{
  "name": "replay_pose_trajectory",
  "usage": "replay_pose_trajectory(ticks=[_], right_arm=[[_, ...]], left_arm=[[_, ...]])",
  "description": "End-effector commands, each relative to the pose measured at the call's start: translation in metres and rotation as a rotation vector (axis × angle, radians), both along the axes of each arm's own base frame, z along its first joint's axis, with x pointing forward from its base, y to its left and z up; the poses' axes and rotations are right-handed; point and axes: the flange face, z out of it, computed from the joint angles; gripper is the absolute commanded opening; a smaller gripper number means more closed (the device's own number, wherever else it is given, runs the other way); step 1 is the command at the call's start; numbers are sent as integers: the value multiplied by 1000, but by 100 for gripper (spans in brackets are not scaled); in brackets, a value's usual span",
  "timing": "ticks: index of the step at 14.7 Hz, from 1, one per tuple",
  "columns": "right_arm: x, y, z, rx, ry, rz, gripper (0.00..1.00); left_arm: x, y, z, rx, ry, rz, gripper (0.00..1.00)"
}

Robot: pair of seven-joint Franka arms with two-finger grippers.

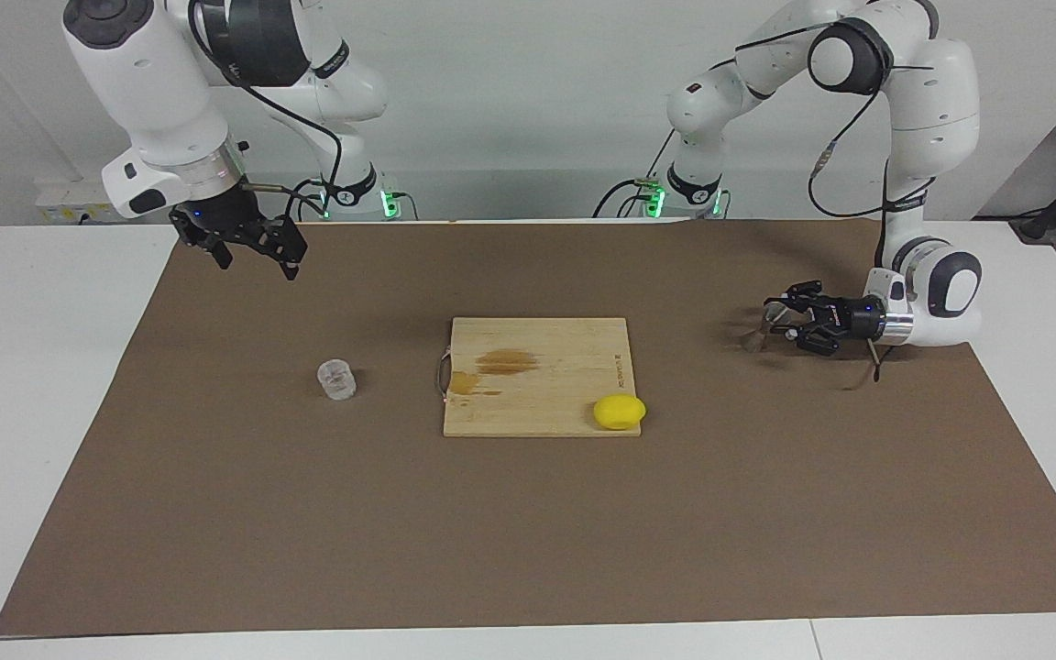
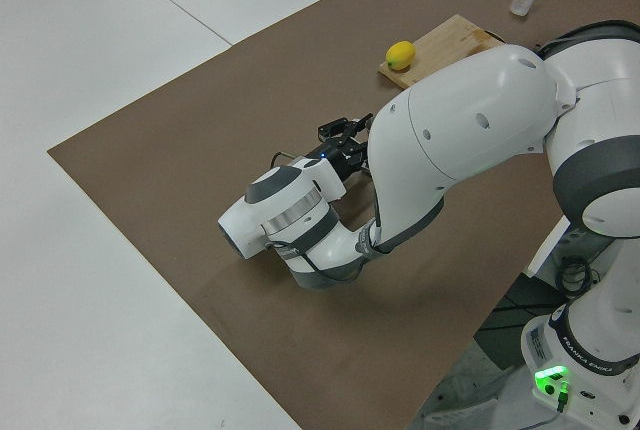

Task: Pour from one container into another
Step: 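Close the left gripper around the small metal cup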

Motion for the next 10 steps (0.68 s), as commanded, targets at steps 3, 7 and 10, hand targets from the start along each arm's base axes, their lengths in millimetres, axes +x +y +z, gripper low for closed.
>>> replay_pose_trajectory(ticks=[3,7,10], right_arm=[[-6,-10,0,25,-5,2,99],[-6,-8,0,24,-3,10,99],[-6,-7,0,24,-3,14,99]], left_arm=[[6,-5,13,13,7,3,18],[14,-27,16,-9,-1,-11,0],[26,-60,26,-30,-21,-32,0]])
